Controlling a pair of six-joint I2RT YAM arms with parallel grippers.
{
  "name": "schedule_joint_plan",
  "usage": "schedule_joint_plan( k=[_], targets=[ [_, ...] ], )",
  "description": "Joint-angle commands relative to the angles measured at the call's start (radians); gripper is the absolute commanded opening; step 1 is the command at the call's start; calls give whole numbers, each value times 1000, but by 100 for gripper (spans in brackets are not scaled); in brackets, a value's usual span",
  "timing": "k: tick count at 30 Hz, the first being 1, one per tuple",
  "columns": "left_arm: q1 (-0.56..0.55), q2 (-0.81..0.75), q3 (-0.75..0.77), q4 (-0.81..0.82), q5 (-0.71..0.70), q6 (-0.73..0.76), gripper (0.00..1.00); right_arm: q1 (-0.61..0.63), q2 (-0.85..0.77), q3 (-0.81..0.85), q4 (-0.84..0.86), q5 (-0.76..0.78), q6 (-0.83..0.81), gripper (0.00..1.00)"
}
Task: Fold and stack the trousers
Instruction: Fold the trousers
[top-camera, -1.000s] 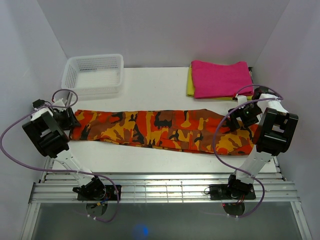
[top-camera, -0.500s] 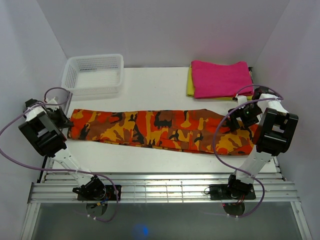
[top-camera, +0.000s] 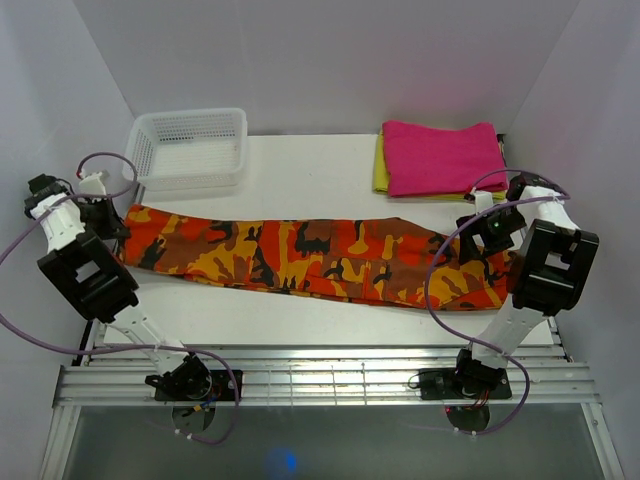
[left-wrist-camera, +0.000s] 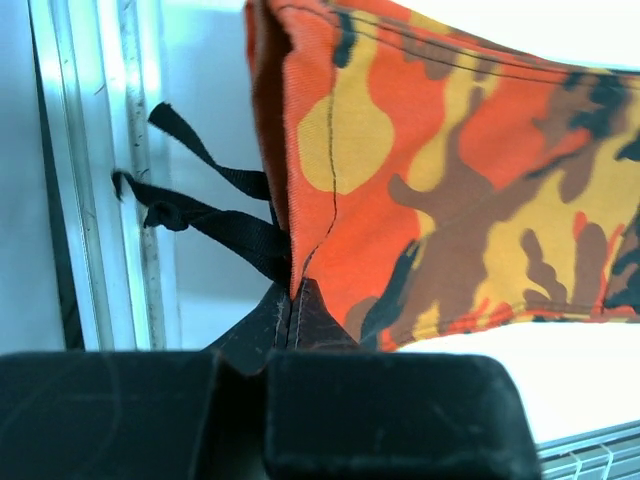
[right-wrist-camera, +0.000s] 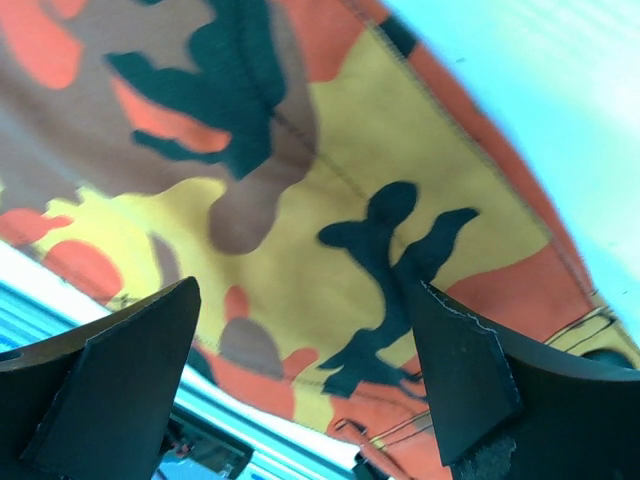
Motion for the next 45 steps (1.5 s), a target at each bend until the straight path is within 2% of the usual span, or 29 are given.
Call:
schedule_joint_plan(
  k=[1, 3, 10, 17, 19, 25, 28, 35, 45],
  targets=[
    [-85, -188, -11, -58, 38, 29, 0, -16, -63, 49, -95, -60, -32, 90],
    [-133, -225, -38, -78, 56, 0, 0, -30, -69, 70, -130, -75, -37, 90],
    [-422, -299, -137, -77, 125, -189, 0, -117, -49, 108, -204, -75, -72, 90],
    [-657, -314, -203, 43, 214, -421, 0, -254, -38, 124, -236, -55, -135, 90],
    [-757, -328, -221, 119, 209, -491, 0, -271, -31, 121, -236, -46, -149, 90],
    [-959, -333, -318, 348, 191, -684, 0, -314, -17, 113, -229, -38, -160, 90],
    [-1064, -307, -321, 411, 44, -795, 0, -321, -17, 115, -230, -35, -161, 90],
    [-1193, -259, -342, 543, -74, -957, 0, -332, -21, 112, -209, -3, -157, 90],
    [-1331, -210, -353, 629, -153, -1037, 0, -335, -15, 93, -199, -8, -154, 90]
  ],
)
